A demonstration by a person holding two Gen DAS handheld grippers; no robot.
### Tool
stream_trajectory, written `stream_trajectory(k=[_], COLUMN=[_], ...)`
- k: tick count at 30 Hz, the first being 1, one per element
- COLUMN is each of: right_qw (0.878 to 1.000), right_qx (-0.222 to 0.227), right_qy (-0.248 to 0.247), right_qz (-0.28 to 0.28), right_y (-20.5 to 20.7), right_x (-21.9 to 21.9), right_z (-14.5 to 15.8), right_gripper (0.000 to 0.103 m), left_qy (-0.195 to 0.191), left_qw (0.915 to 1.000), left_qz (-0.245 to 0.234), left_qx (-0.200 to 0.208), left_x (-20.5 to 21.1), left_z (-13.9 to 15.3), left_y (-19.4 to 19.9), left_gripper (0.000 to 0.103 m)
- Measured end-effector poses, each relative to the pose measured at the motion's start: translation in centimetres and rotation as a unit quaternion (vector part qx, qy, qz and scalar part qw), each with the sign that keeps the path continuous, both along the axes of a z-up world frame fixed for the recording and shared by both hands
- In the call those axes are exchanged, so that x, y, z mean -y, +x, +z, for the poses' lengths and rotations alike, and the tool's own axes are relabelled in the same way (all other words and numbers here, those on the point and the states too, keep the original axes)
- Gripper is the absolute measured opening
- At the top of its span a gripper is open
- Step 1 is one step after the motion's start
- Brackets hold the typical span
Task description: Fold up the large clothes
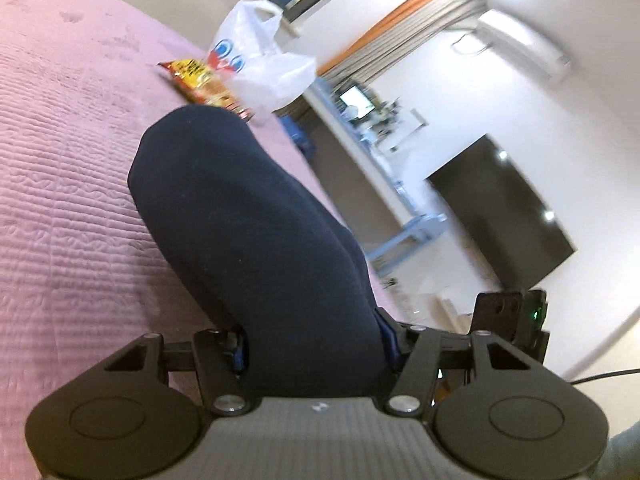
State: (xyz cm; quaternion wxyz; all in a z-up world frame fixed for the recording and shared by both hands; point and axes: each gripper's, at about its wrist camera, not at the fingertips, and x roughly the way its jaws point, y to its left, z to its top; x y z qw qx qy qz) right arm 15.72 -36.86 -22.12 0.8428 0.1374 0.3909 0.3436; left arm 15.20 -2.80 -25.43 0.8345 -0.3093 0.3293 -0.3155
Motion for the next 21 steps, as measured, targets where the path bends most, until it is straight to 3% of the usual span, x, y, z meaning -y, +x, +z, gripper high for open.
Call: stream_trajectory(k=[7, 11, 13, 16, 18, 20, 21], right_qw=[1.0, 0.999, 0.999, 0.997, 0.994, 0.989, 0.99], right_qx=[0.025, 0.002, -0.008, -0.03, -0.06, -0.1, -0.105], right_qy=[-0.018, -0.034, -0.045, -0.066, -0.087, -0.104, -0.09], right_qz=[-0.005, -0.002, 0.008, 0.02, 0.022, 0.014, 0.014], right_y=[-11.4, -16.3, -18.2, -20.5, -21.3, -22.0, -22.5], right_x=[-2.3, -3.4, -4.3, -4.9, -5.3, -5.1, -4.6], right_z=[6.6, 7.1, 5.9, 1.8, -2.1, -6.0, -6.8], right_gripper=[0.049, 0.049, 0.049, 0.049, 0.048, 0.048, 0.055], left_qy=[-0.034, -0.03, -0.024, -0.022, -0.017, -0.001, -0.017], left_qw=[0.9993, 0.9995, 0.9997, 0.9987, 0.9938, 0.9849, 0.9843], left_qz=[-0.006, 0.004, 0.01, 0.037, 0.076, 0.11, 0.123], left_qx=[0.014, -0.001, -0.007, -0.029, -0.08, -0.134, -0.126], left_x=[-3.4, -4.7, -5.4, -6.5, -7.2, -7.5, -7.7], left_z=[3.6, 3.3, 1.9, -2.7, -7.5, -11.5, -12.2], left_y=[-10.1, -15.7, -18.4, -21.4, -23.0, -24.7, -25.9], left_gripper=[0.06, 0.06, 0.06, 0.061, 0.061, 0.069, 0.07])
